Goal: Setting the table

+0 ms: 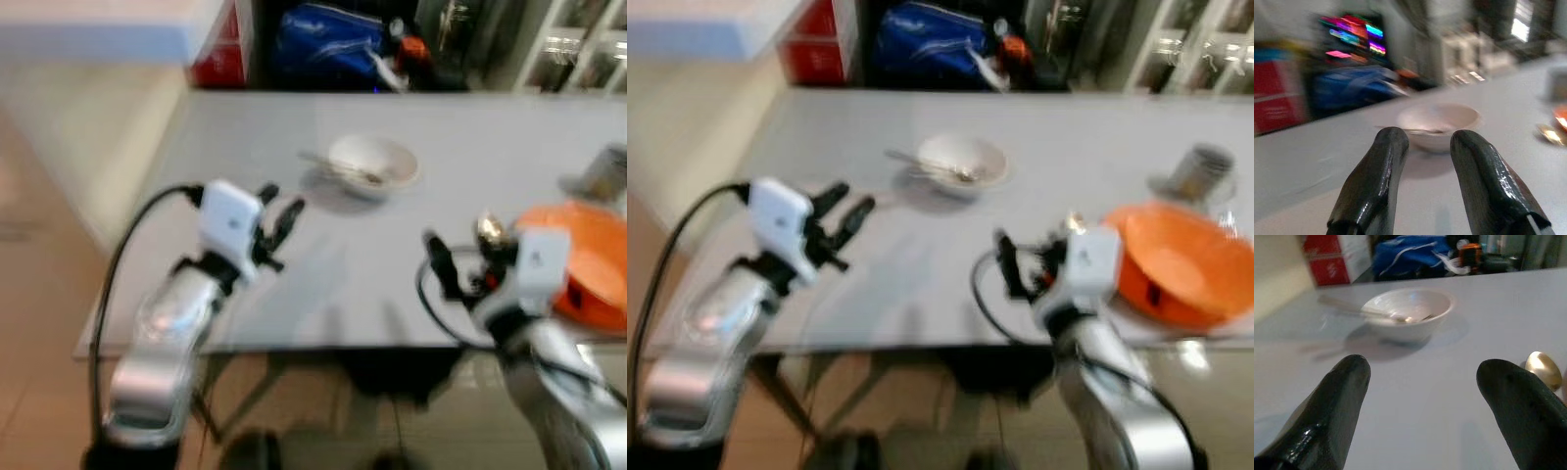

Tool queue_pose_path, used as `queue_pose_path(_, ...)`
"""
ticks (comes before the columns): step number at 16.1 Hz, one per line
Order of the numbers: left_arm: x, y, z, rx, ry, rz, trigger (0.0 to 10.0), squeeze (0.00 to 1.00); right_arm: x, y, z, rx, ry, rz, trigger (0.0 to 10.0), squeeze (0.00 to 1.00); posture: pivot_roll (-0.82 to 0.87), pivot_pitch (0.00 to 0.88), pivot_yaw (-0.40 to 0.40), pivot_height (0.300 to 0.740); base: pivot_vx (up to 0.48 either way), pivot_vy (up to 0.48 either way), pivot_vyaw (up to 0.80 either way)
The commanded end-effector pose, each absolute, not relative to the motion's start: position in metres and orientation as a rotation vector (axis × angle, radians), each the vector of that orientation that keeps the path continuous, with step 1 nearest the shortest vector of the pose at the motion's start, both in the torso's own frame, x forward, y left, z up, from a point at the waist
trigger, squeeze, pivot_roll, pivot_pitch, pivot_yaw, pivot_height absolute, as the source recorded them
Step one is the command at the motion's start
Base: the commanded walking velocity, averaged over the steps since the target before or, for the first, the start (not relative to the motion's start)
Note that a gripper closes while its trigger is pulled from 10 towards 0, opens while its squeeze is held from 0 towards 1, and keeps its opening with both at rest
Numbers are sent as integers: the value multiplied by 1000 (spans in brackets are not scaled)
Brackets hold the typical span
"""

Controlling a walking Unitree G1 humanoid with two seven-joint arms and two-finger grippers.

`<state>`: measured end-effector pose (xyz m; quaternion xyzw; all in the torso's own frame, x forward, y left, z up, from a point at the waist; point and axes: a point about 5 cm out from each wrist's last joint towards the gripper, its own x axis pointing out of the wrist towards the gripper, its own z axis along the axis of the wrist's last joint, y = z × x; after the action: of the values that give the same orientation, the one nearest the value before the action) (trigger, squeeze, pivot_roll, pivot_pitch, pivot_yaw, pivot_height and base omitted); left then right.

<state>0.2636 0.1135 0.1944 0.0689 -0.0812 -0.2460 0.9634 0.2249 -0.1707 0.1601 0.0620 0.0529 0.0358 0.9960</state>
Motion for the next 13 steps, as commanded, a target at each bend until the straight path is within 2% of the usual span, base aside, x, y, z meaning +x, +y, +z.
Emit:
queue_pose_path(1, 261, 121, 186, 153, -122, -426, 10000, 0, 231, -164, 163, 121, 75, 85, 10000, 0, 24, 0, -15, 740, 0, 322, 0)
queue_pose_path(8, 267, 135, 175, 156, -61, -278, 10000, 0, 239, -155, 162, 177, 22, 85, 10000, 0, 31, 0, -28, 740, 0, 480, 0)
queue_pose_path(10, 268, 141, 175, 157, -39, -264, 10000, 125, 240, -157, 160, 180, 29, 71, 10000, 0, 36, 0, -35, 740, 0, 480, 0)
queue_pose_path(11, 267, 143, 174, 158, -38, -256, 10000, 686, 241, -157, 159, 179, 28, 70, 10000, 0, 39, 0, -38, 740, 0, 480, 0)
queue_pose_path(12, 266, 146, 174, 159, -36, -247, 10000, 710, 241, -156, 159, 181, 25, 70, 10000, 0, 40, 0, -39, 740, 0, 480, 0)
queue_pose_path(13, 266, 147, 175, 156, -40, -239, 10000, 843, 242, -154, 159, 183, 20, 74, 10000, 0, 43, 0, -42, 740, 0, 480, 0)
